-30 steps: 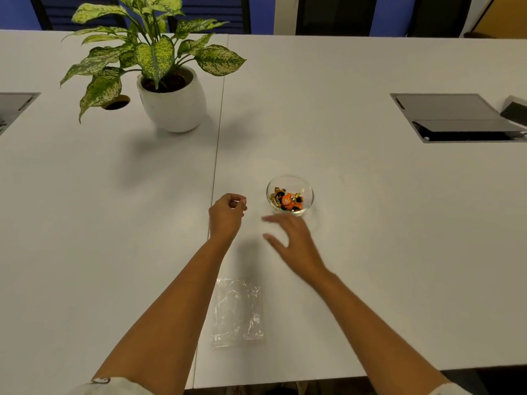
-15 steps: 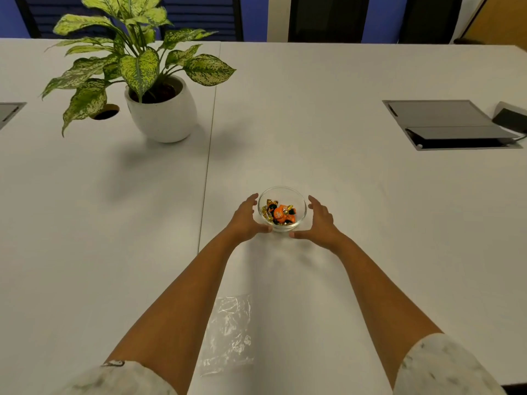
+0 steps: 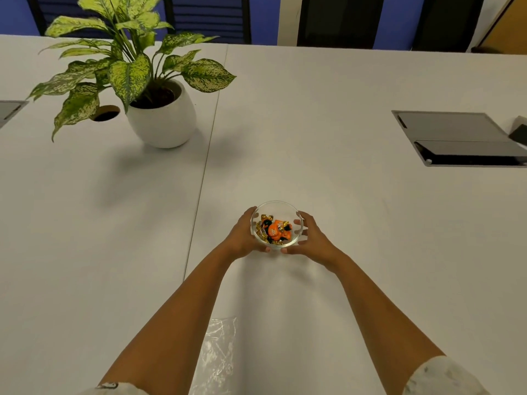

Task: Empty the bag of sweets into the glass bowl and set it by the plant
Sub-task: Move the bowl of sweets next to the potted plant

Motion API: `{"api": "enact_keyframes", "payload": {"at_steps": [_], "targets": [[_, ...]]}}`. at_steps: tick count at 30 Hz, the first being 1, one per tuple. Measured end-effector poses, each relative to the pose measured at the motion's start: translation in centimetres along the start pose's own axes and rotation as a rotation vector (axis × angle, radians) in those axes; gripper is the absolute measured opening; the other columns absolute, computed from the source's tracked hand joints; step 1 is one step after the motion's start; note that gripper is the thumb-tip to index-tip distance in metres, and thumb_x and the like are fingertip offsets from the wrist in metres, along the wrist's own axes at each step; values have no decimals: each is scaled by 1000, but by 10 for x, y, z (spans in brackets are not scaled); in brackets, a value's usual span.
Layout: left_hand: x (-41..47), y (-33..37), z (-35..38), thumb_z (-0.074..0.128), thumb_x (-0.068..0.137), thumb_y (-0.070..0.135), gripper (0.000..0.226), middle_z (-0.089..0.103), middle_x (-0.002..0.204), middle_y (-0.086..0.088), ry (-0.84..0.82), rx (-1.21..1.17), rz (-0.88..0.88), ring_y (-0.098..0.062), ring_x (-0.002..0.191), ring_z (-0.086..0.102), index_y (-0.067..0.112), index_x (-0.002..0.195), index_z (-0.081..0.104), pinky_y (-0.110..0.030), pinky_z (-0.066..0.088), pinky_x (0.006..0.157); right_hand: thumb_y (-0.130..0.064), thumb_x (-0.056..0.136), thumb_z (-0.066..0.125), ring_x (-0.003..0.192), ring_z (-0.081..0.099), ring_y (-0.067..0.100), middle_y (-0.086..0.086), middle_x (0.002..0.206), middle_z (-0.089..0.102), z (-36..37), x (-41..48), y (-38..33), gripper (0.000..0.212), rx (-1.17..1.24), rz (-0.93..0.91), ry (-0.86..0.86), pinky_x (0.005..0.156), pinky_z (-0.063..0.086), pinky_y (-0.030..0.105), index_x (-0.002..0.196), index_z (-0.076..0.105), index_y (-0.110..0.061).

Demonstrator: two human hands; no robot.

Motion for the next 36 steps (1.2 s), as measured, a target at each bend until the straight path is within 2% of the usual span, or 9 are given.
{"api": "enact_keyframes", "payload": {"at_steps": [3,5,10,16,21,24,27,33,36], "targets": [[3,-2,-6,78,65,-5,94,35,147,-10,13,-38,-10,-28,130,40,15,141,26,-36,46,96,-6,66,82,117,42,16,6,147,33,0,6,-4,97,18,2,-13,76,46,13,142,22,-21],[4,4,-12,77,65,-6,95,34,148,-9,19,-84,-3,-31,132,40,17,142,25,-43,45,101,-5,66,82,118,43,19,6,146,34,-5,10,-12,98,34,-9,-11,78,47,15,142,23,-23],[22,36,-57,78,64,-7,96,34,147,-9,74,-104,57,-30,130,41,16,142,25,-46,45,102,-4,66,81,120,44,20,5,148,33,-9,41,-56,100,55,-57,-12,88,46,26,144,22,-25],[53,59,-117,78,65,-3,91,37,144,-9,108,-45,108,-27,130,40,17,139,29,-34,45,91,-7,67,82,121,43,21,8,150,32,-1,93,-109,100,21,-96,-27,92,43,32,144,21,-25],[86,57,-165,79,66,1,89,39,144,-9,149,25,99,-27,130,40,18,138,31,-35,43,92,-7,68,81,127,43,28,8,151,31,15,141,-133,99,5,-91,-46,97,43,36,144,21,-25],[104,52,-187,80,66,4,88,39,144,-9,161,78,102,-26,129,40,18,138,31,-36,43,95,-7,68,81,128,42,27,9,151,31,26,167,-141,98,1,-90,-55,96,43,35,144,21,-25],[122,45,-202,79,67,6,85,41,143,-9,168,111,107,-24,127,42,17,137,32,-32,42,90,-6,69,80,128,41,27,9,151,31,37,193,-144,97,-6,-81,-65,93,44,34,144,22,-25],[157,20,-228,79,68,5,85,43,142,-10,182,130,75,-22,123,43,15,138,32,-30,42,87,-6,69,80,129,42,28,9,151,31,55,240,-138,99,-22,-41,-83,98,44,40,145,20,-24],[170,9,-234,79,67,4,85,44,141,-12,174,140,78,-14,113,42,13,137,33,-28,41,86,-6,69,80,127,44,29,10,150,32,62,256,-134,99,-24,-30,-100,99,45,42,145,20,-24]]}}
Point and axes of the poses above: each hand's wrist, its own x-axis towards the middle knuckle, its own z-axis out of the palm, y = z × x, the point moved 10 cm from there along x, towards the middle knuckle
